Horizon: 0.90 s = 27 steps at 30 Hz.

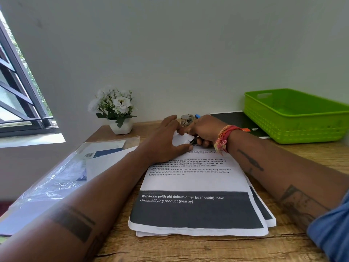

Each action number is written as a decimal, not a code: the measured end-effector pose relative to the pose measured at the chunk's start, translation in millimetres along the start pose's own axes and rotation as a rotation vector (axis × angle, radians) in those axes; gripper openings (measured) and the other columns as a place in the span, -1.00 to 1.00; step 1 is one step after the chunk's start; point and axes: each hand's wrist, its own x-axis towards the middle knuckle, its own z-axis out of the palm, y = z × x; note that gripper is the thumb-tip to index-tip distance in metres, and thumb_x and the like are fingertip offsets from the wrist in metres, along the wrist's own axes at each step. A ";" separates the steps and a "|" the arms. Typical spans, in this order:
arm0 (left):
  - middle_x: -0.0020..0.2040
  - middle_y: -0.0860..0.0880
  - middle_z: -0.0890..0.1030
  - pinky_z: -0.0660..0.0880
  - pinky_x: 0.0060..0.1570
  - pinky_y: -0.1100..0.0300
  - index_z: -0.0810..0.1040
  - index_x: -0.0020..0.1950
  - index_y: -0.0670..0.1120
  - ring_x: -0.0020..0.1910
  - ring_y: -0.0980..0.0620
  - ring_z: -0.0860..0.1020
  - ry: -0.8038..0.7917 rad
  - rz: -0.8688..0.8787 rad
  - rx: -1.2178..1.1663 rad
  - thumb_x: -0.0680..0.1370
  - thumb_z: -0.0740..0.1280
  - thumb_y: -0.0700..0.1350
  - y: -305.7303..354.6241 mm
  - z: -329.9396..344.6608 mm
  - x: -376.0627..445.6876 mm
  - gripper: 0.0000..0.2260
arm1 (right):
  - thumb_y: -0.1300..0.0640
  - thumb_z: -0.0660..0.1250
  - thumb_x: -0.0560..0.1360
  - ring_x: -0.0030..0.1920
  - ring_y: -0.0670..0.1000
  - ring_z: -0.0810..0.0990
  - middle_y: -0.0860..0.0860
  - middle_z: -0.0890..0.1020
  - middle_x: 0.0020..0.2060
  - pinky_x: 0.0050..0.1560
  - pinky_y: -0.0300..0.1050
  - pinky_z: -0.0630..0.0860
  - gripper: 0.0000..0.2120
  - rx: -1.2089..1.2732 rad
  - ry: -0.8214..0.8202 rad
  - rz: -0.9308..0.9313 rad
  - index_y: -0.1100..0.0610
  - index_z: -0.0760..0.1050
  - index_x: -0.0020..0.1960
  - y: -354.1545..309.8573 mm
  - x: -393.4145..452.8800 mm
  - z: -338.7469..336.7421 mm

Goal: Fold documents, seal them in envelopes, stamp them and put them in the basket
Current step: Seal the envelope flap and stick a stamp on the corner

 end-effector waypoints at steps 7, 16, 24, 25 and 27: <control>0.55 -0.04 0.26 0.35 0.40 0.03 0.44 0.14 0.04 0.58 0.09 0.14 0.012 0.009 -0.018 0.42 0.46 0.29 -0.1 1.7 0.7 -0.53 | 0.24 0.24 0.45 -0.44 0.03 0.36 0.18 0.54 -0.20 -0.51 -0.23 0.27 -0.63 0.187 -0.145 0.131 0.31 0.59 0.21 3.2 10.5 2.3; 0.46 -0.01 0.36 0.35 0.37 0.09 0.46 0.12 0.04 0.53 0.14 0.20 0.017 0.029 -0.019 0.42 0.46 0.26 2.1 0.8 0.8 -0.56 | 0.36 0.08 0.49 -0.56 -0.10 0.42 0.09 0.53 -0.34 -0.68 -0.35 0.20 -0.71 0.474 -0.311 0.223 0.15 0.48 0.08 2.9 -1.6 -1.9; 0.47 0.03 0.36 0.31 0.36 0.10 0.43 0.31 0.07 0.46 0.05 0.32 -0.059 -0.058 0.018 0.53 0.34 0.29 8.2 -2.0 -1.1 -0.54 | 0.24 0.24 0.53 -0.40 0.05 0.56 0.18 0.73 -0.14 -0.48 -0.21 0.44 -0.78 0.238 0.029 0.097 0.26 0.63 0.06 7.7 -0.3 -13.9; 0.37 0.05 0.46 0.36 0.31 0.10 0.47 0.28 0.06 0.38 0.05 0.41 -0.025 -0.051 0.029 0.58 0.31 0.20 6.2 -1.6 -0.8 -0.65 | 0.25 0.23 0.55 -0.40 0.05 0.57 0.18 0.73 -0.17 -0.49 -0.21 0.45 -0.79 0.240 0.046 0.091 0.28 0.61 0.06 9.4 -0.2 -15.0; 0.16 0.07 0.57 0.41 0.19 0.13 0.57 0.16 0.04 0.18 0.05 0.51 0.025 -0.068 0.067 0.62 0.29 -0.01 2.6 -2.7 -0.3 -0.85 | 0.25 0.26 0.57 -0.41 0.04 0.57 0.17 0.72 -0.21 -0.50 -0.22 0.47 -0.81 0.212 0.050 0.088 0.30 0.60 0.05 9.7 -0.3 -14.5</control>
